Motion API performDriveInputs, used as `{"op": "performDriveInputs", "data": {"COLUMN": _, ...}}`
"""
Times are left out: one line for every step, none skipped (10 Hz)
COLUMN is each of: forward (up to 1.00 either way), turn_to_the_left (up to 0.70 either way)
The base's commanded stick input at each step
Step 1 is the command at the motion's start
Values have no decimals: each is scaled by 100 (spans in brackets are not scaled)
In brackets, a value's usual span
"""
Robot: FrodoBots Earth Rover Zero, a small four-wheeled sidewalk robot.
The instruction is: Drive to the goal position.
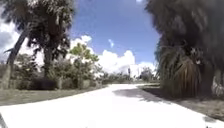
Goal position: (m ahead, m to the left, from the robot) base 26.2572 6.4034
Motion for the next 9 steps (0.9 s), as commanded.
{"op": "performDriveInputs", "data": {"forward": 85, "turn_to_the_left": 0}}
{"op": "performDriveInputs", "data": {"forward": 85, "turn_to_the_left": 0}}
{"op": "performDriveInputs", "data": {"forward": 85, "turn_to_the_left": 0}}
{"op": "performDriveInputs", "data": {"forward": 85, "turn_to_the_left": 0}}
{"op": "performDriveInputs", "data": {"forward": 85, "turn_to_the_left": 0}}
{"op": "performDriveInputs", "data": {"forward": 85, "turn_to_the_left": 0}}
{"op": "performDriveInputs", "data": {"forward": 85, "turn_to_the_left": 0}}
{"op": "performDriveInputs", "data": {"forward": 85, "turn_to_the_left": 0}}
{"op": "performDriveInputs", "data": {"forward": 85, "turn_to_the_left": 0}}
